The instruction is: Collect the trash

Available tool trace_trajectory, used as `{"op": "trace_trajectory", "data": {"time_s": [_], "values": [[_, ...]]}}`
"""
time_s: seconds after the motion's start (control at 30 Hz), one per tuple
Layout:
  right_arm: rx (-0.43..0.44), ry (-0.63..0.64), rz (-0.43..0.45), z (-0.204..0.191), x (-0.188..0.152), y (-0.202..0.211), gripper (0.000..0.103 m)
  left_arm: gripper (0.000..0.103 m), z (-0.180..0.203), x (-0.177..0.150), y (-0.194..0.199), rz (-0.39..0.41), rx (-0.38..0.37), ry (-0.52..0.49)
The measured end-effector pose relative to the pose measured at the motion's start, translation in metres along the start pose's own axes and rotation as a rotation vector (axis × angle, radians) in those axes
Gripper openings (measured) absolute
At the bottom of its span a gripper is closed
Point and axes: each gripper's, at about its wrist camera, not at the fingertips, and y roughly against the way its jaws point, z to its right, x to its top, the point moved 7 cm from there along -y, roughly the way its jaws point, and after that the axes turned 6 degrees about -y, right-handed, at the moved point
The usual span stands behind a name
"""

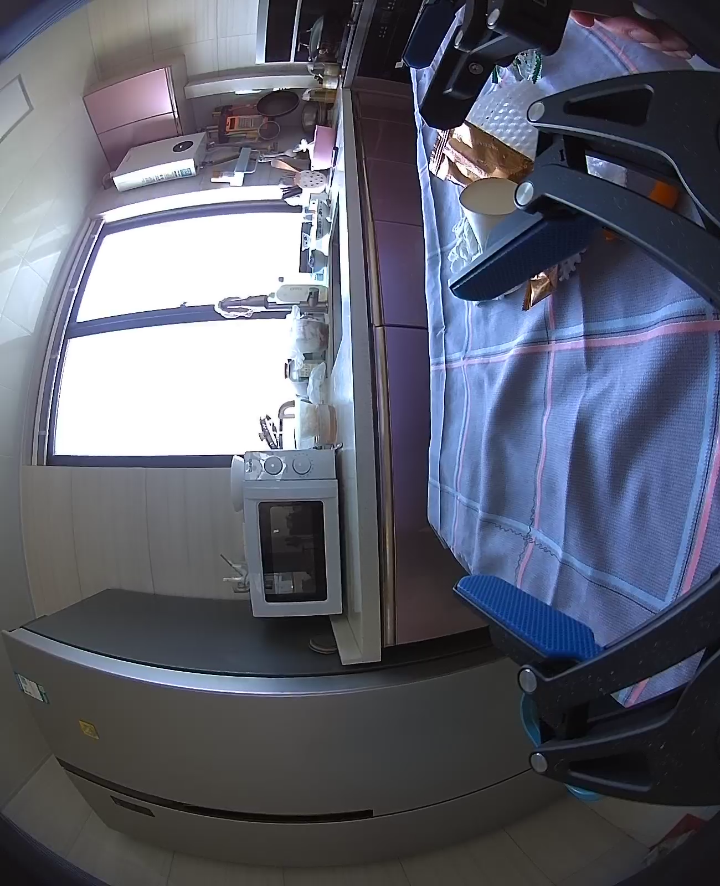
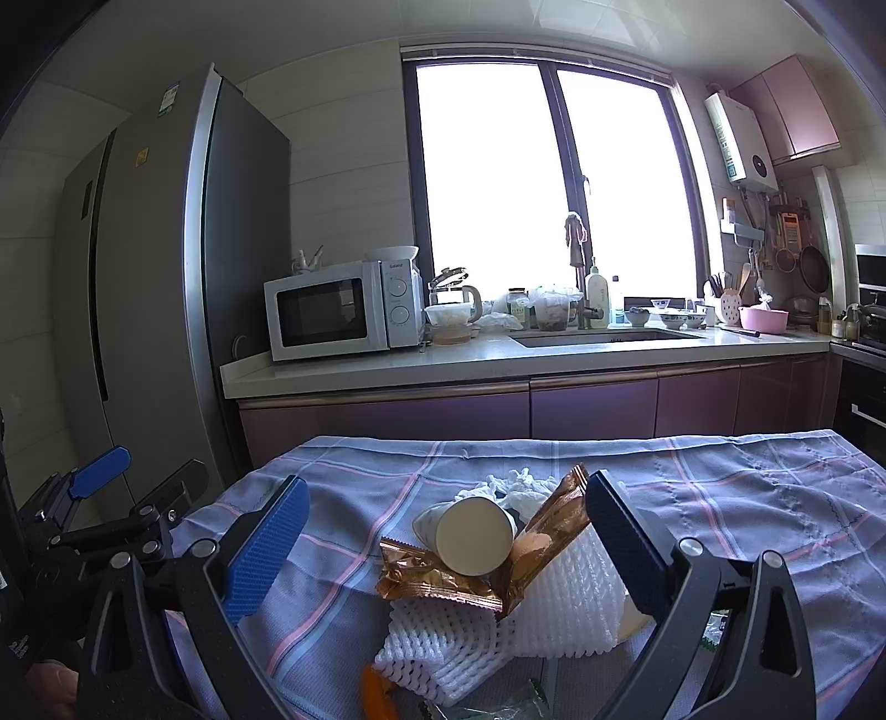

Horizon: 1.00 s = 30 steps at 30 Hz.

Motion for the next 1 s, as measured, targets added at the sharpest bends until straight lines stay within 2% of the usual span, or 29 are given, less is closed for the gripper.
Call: {"op": "trace_trajectory", "data": {"time_s": [1.0], "values": [[0.003,-0.014,-0.02,0.011,-0.005,-0.004,0.096,0.098,0.01,-0.004,-0.004,-0.027,-0.014,-0.008]]}}
